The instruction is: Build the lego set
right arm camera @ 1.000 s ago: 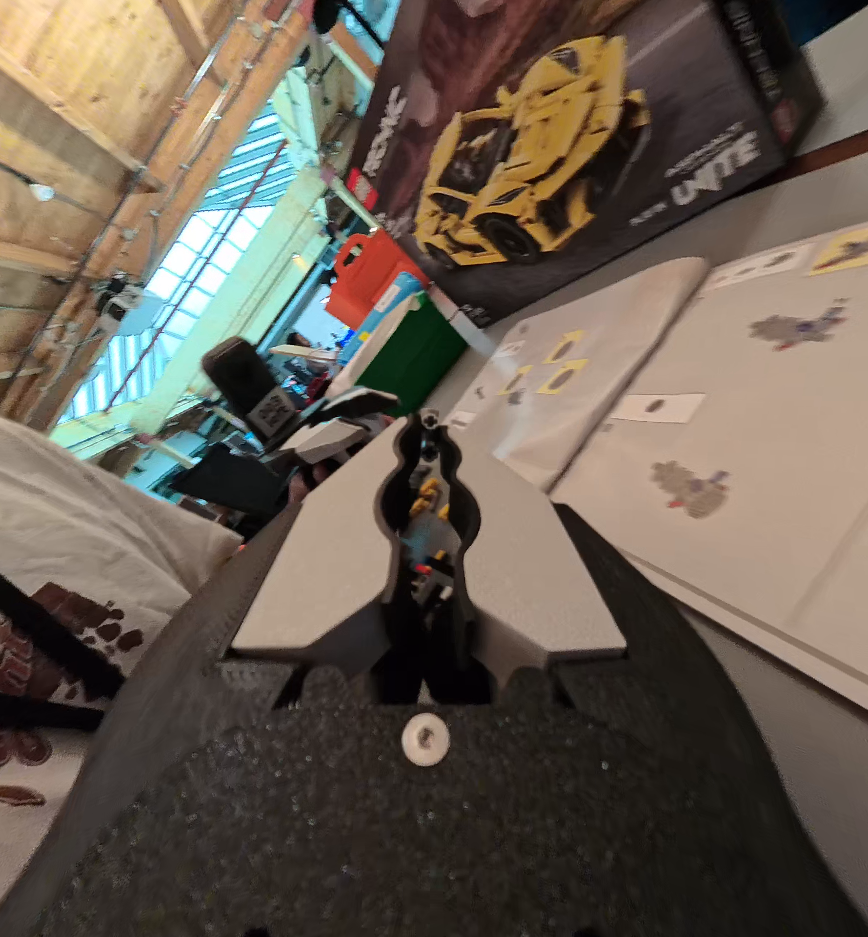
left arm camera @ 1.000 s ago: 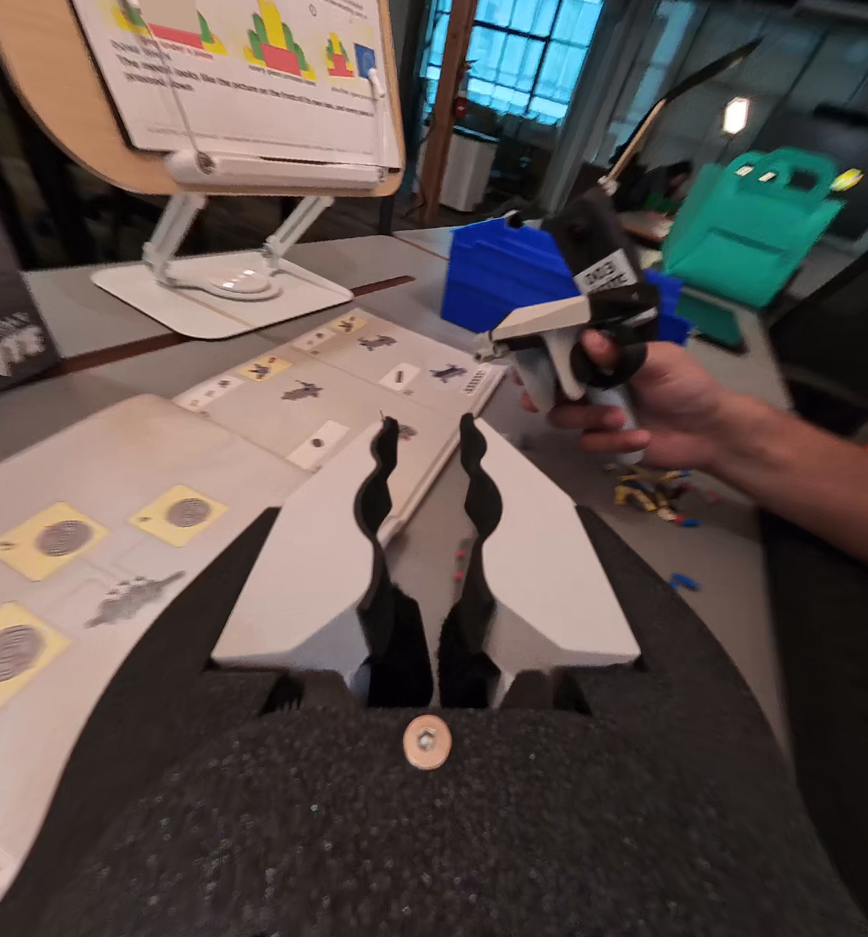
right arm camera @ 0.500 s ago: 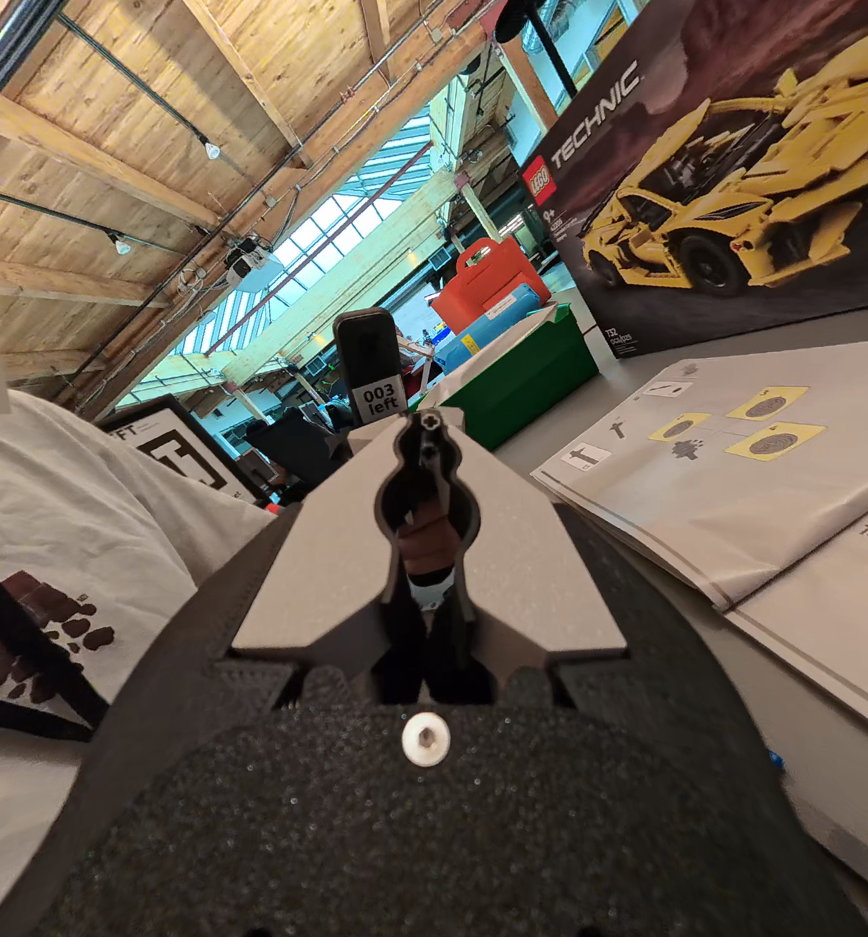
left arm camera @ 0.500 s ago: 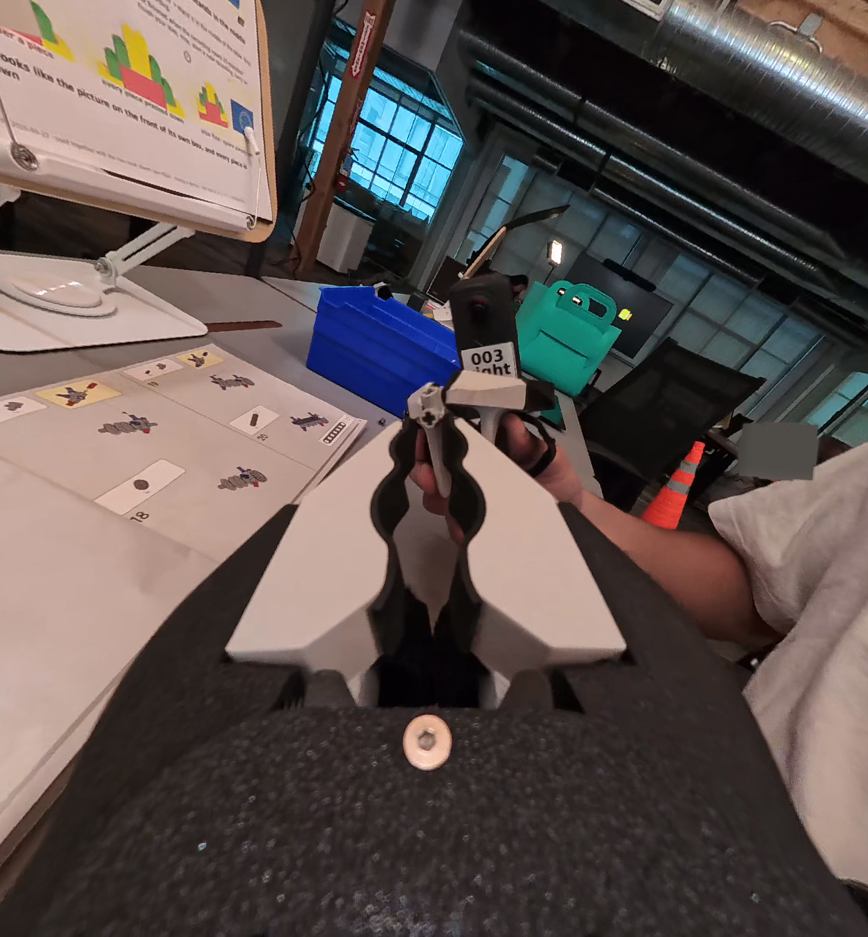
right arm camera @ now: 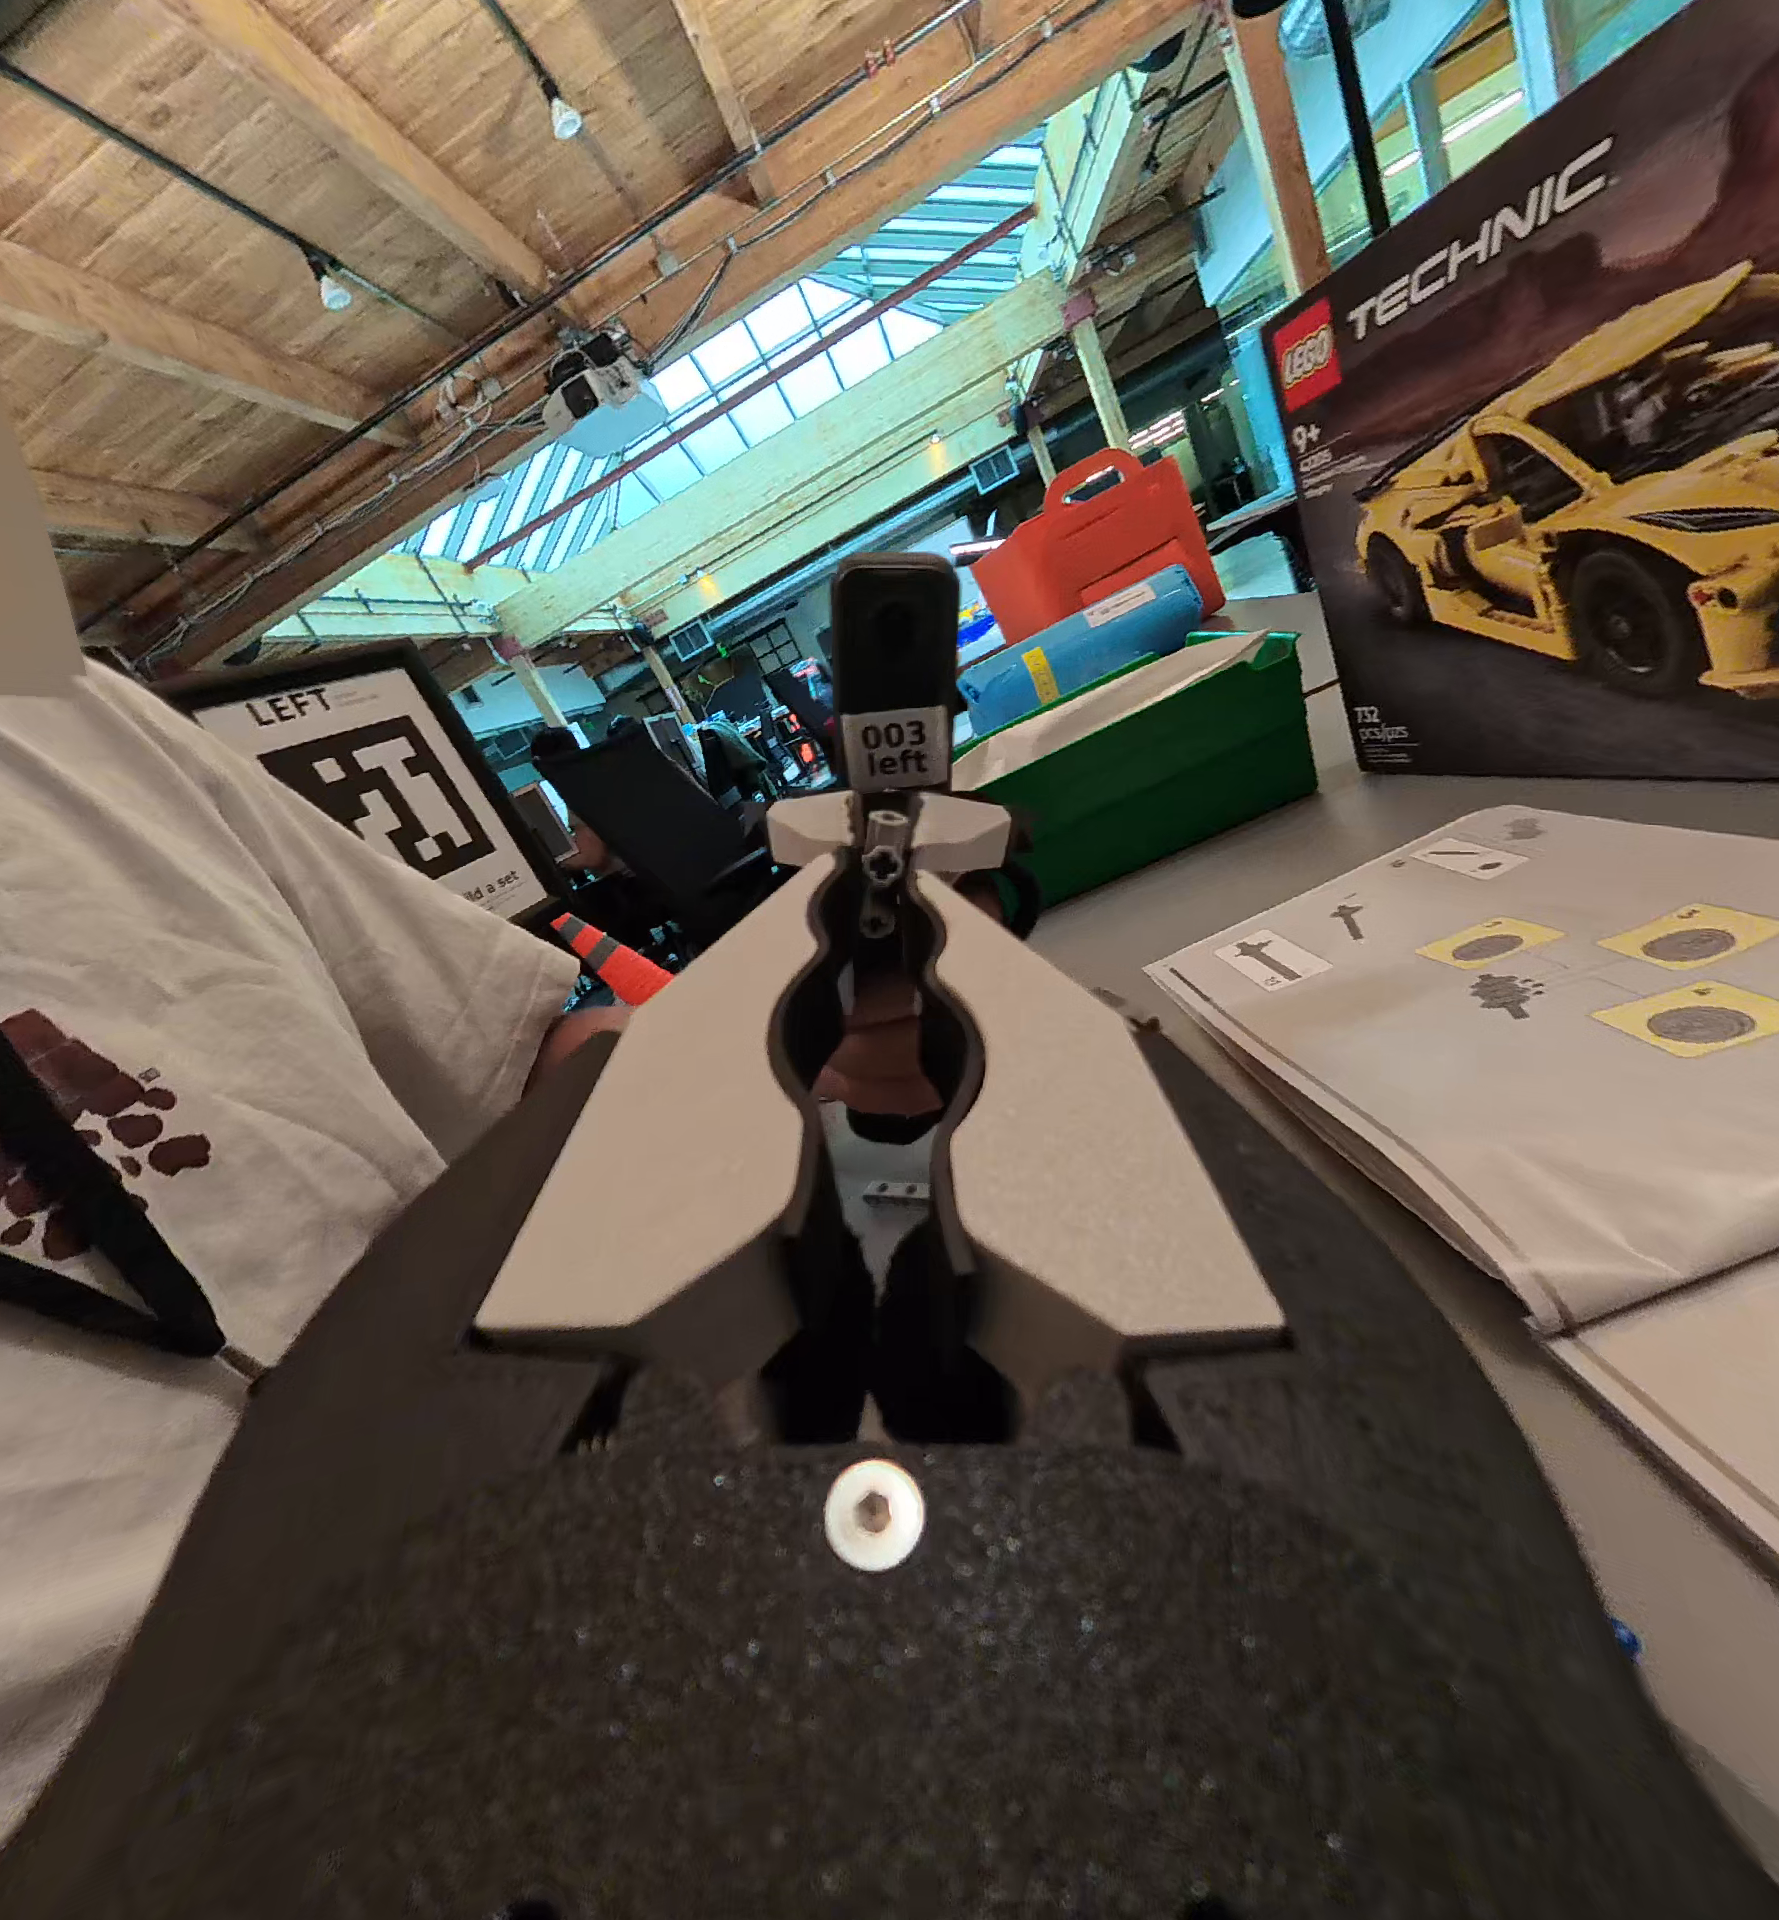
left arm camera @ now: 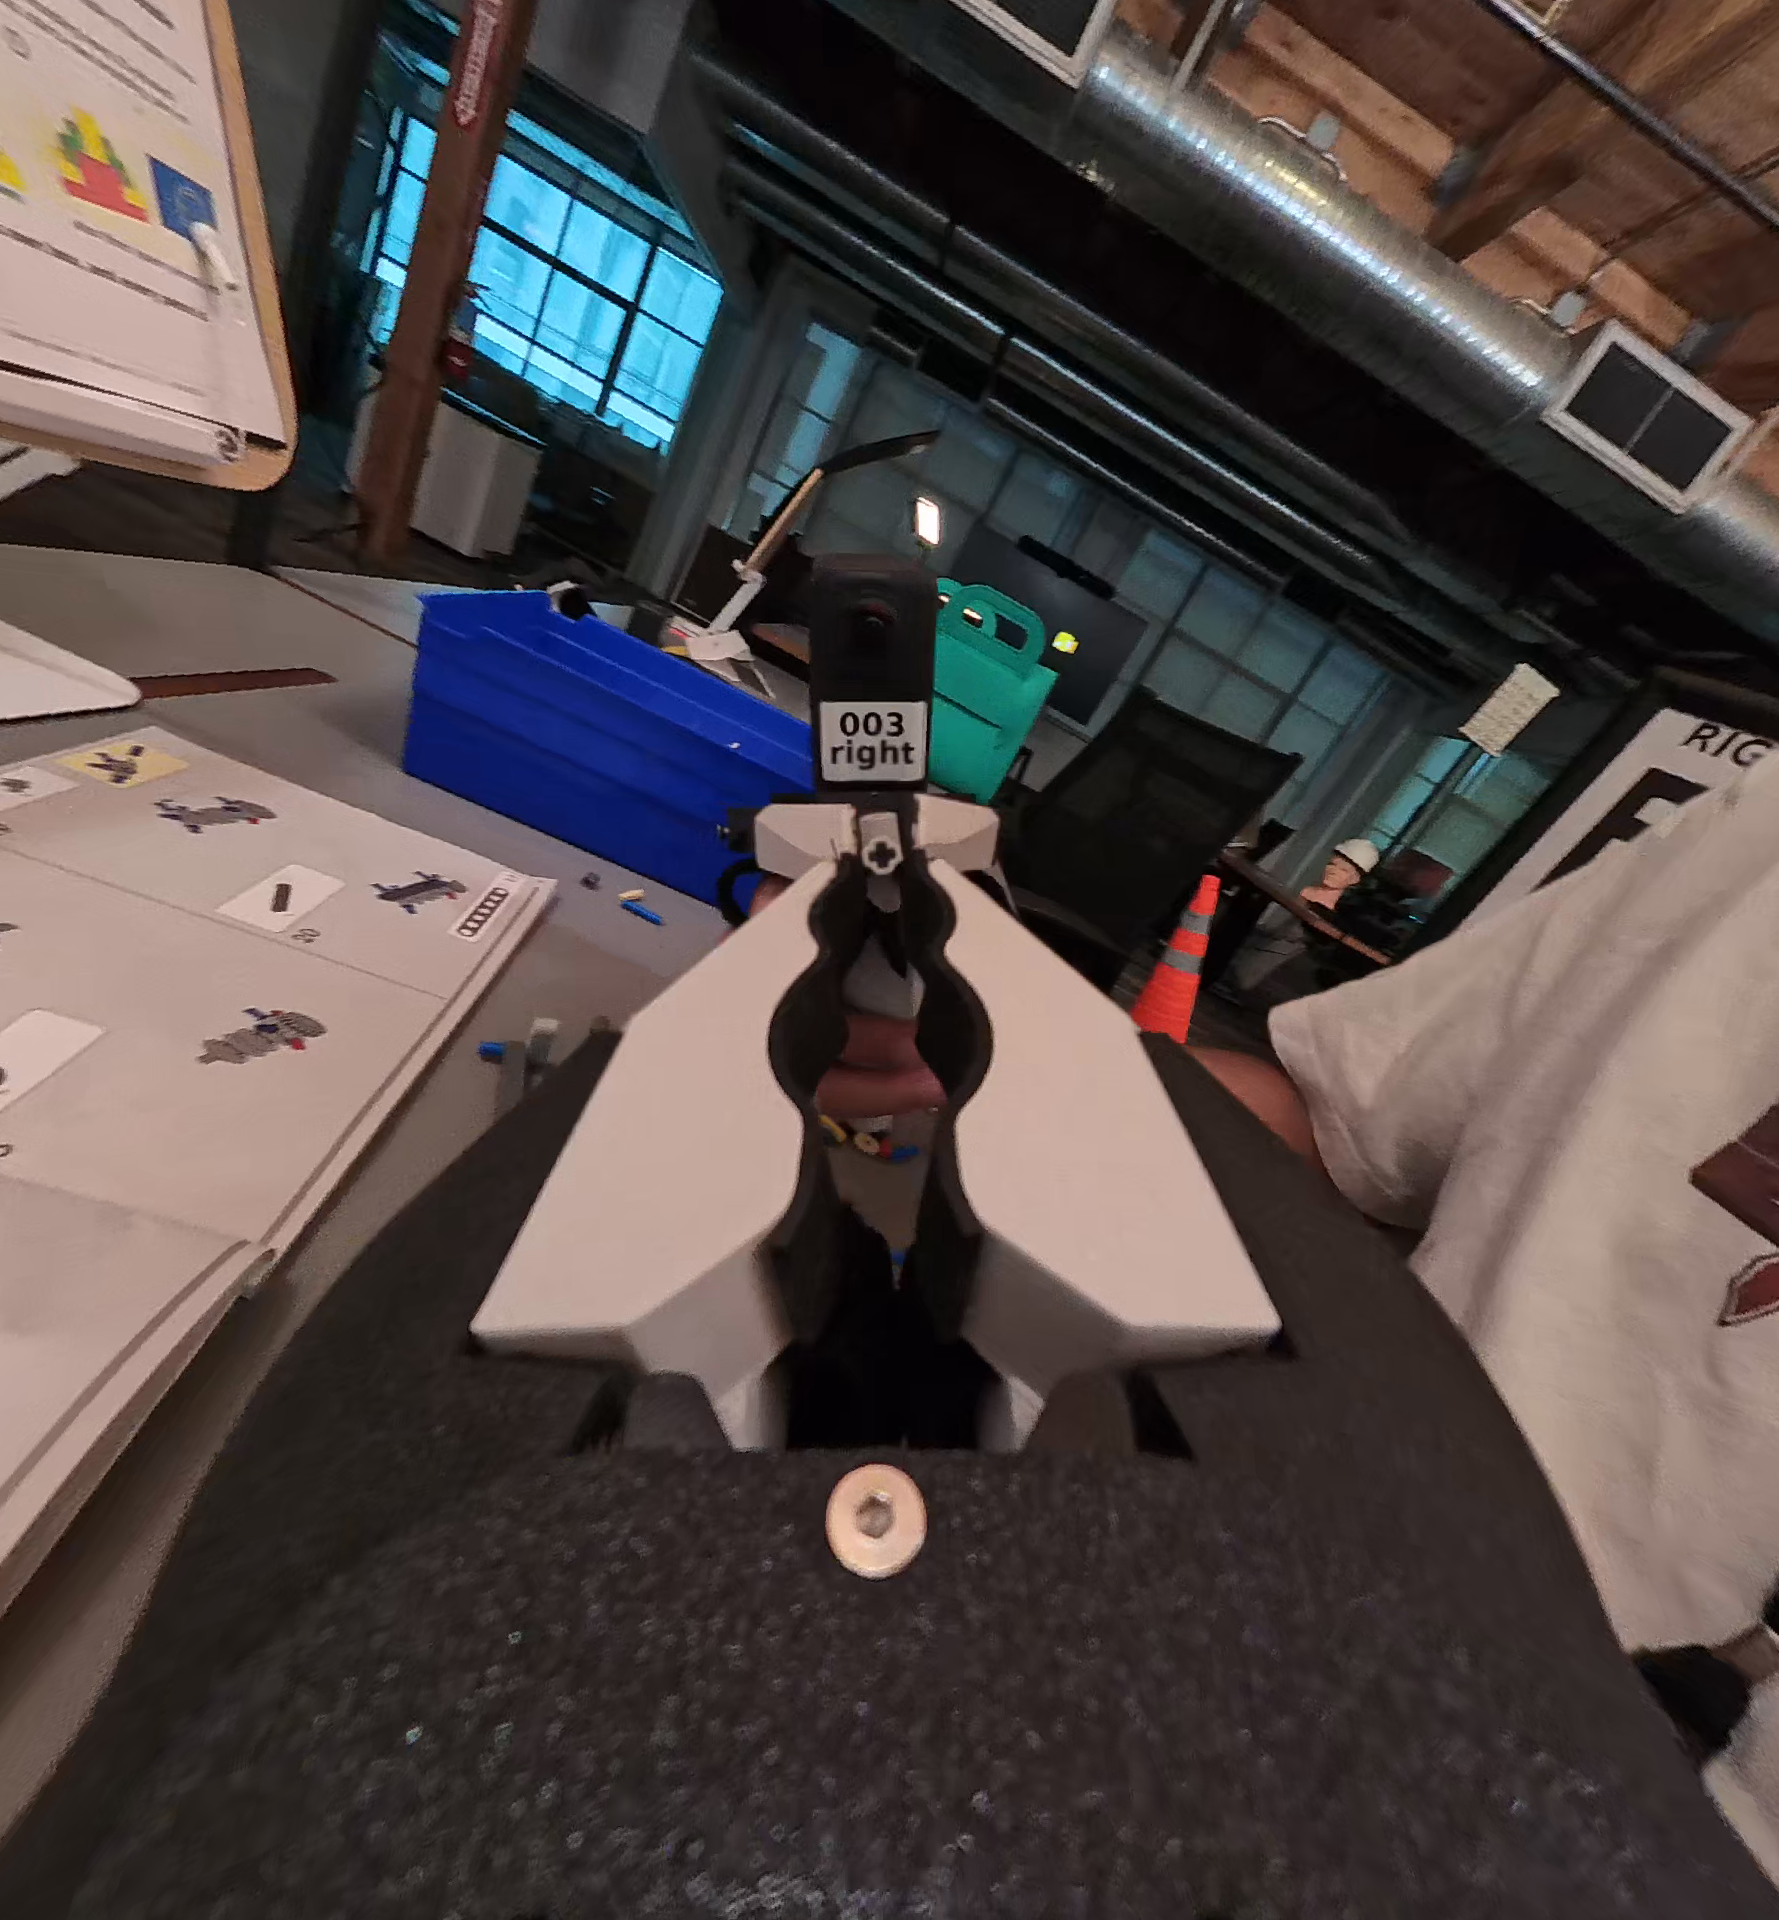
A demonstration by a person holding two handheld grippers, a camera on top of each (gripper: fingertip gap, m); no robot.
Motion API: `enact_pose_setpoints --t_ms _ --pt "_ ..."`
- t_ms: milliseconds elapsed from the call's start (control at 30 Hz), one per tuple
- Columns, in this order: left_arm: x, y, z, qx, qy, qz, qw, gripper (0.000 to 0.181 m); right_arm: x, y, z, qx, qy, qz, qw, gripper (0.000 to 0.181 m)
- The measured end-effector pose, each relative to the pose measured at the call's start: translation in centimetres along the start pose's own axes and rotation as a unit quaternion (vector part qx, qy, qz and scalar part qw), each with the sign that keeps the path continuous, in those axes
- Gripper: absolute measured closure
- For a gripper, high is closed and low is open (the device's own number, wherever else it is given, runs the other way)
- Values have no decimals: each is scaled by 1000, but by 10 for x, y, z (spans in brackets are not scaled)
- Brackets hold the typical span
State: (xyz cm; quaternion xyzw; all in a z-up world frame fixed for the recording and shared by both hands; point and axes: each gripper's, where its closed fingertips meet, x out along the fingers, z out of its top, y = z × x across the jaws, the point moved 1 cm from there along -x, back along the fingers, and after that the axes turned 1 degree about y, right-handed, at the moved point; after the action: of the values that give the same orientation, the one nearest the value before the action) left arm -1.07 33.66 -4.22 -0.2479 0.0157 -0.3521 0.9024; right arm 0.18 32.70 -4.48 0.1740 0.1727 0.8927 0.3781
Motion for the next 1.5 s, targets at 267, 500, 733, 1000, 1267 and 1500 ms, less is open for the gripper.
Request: enact_pose_setpoints --t_ms 267,500,733,1000,1267,1500 --pt "-4 -13 0 28 14 -26 999 176 4 13 -7 -34 17 17 999 176" --pt "-3 -8 2 33 2 -4 999 176 5 7 -6 -27 -7 6 1000 176" --pt "-3 -1 6 20 -17 14 1000 173 7 -1 -1 30 -47 11 998 176" --pt "0 -1 10 9 -46 17 999 177 7 1 1 20 -56 15 998 176" --pt "3 -6 1 -10 -22 -10 1000 177 20 5 -18 -34 11 -2 999 176" --pt "-7 -1 -13 95 67 32 993 163 5 -11 -34 -98 126 -84 984 176"
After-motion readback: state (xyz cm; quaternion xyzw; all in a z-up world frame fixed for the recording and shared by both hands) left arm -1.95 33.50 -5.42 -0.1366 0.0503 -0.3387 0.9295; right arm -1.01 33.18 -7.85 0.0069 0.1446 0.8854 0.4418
